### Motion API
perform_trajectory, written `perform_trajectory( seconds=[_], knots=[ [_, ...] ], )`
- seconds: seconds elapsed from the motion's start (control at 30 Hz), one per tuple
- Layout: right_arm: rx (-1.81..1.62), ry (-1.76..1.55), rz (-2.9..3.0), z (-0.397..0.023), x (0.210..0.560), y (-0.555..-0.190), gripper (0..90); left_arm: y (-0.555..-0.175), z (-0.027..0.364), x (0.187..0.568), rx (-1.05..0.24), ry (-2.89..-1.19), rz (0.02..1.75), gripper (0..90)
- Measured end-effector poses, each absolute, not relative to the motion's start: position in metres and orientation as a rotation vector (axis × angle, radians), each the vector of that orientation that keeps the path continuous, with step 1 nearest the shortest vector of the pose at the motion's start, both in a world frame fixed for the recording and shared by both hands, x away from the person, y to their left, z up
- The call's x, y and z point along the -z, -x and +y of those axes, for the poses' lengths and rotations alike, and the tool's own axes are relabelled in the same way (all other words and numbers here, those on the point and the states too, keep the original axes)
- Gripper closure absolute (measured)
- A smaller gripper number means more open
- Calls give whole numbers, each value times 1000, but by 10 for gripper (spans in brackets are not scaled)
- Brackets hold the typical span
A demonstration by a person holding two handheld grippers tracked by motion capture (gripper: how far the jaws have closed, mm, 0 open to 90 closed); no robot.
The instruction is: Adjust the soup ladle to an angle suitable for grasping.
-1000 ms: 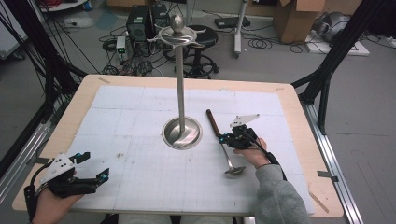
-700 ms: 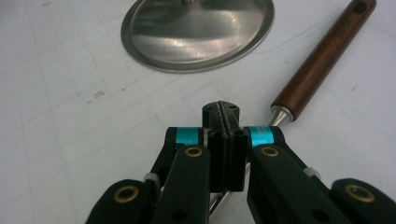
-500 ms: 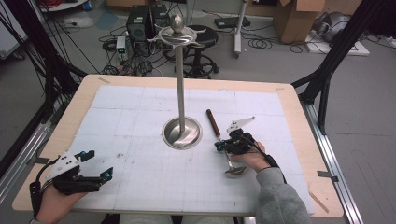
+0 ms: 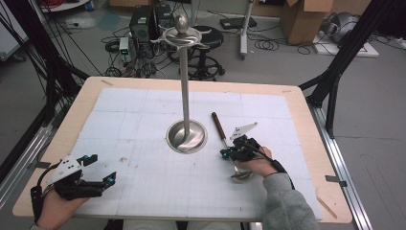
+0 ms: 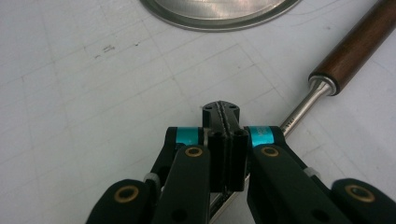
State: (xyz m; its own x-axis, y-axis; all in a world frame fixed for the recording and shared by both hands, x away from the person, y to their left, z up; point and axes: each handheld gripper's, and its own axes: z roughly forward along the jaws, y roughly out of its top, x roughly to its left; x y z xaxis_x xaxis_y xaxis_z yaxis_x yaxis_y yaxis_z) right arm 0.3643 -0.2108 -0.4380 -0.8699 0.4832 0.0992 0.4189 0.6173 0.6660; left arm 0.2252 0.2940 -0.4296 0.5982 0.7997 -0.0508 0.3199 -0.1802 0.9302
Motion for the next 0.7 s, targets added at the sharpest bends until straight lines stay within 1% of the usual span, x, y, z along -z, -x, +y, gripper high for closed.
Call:
perform_trajectory(
  seconds=[0.7],
  knots=[
    [-1062, -797, 2773, -219, 436, -355, 900, -227, 293, 430, -554, -1766, 918, 54]
  ],
)
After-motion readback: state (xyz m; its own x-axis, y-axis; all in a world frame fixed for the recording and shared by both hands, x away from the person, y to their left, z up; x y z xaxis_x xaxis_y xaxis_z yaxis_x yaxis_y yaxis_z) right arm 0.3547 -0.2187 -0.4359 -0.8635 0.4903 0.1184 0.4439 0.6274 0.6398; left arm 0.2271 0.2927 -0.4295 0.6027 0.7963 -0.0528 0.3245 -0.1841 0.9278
